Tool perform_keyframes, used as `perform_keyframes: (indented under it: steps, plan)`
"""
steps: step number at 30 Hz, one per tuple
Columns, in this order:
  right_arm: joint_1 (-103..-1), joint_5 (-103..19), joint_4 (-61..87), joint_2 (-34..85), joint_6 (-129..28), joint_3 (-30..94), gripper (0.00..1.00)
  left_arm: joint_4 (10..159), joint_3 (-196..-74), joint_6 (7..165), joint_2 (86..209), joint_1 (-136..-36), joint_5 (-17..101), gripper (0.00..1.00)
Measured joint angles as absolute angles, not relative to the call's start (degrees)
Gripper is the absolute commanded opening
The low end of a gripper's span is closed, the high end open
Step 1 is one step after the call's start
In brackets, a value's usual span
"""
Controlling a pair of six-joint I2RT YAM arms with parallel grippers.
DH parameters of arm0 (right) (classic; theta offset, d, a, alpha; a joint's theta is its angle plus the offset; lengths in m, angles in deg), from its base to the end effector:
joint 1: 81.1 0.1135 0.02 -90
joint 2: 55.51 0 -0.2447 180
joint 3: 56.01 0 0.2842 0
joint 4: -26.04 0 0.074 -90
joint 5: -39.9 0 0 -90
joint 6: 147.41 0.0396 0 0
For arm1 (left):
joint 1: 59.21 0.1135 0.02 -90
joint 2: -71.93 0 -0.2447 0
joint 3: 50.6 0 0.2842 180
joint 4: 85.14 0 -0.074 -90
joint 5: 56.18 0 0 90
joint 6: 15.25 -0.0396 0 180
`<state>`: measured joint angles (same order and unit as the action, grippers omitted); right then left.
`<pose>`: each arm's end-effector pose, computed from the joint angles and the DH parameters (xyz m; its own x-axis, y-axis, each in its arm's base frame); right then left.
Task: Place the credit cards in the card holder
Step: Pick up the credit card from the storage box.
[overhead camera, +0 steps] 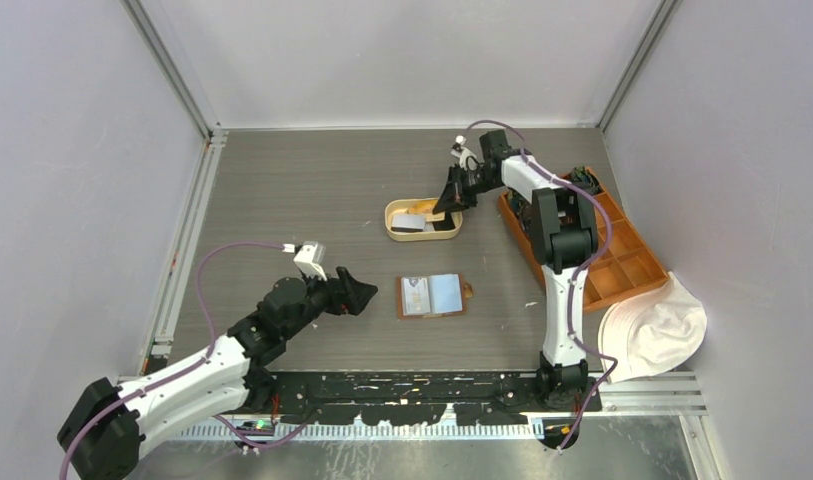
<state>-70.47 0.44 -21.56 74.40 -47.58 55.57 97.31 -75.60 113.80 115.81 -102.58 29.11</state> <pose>0.4732 0.1199 0.1213 -0.9571 -0.0692 -0.2815 -0.2673 0.5870 0.7642 0.1632 -0.1496 0.1591 -0.5548 -0.3397 -0.7595 0.3575 0.7270 -0.5862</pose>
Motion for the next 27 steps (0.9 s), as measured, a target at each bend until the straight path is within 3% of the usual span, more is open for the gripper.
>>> perform_keyframes:
  steps: [14, 20, 27]
  plan:
    - [-75.1, 1.7, -21.0, 64.2, -48.2, 49.4, 0.03, 104.2, -73.4, 121.7, 112.2, -102.6, 30.7, 0.86]
    - [-75.3, 6.3, -15.6, 53.5, -45.2, 39.4, 0.03, 117.0, -73.5, 127.5, 120.3, -102.6, 34.5, 0.85]
    - [-74.7, 11.0, 1.5, 39.0, -32.5, 22.4, 0.01, 130.8, -75.8, 133.0, 132.3, -102.6, 36.9, 0.73]
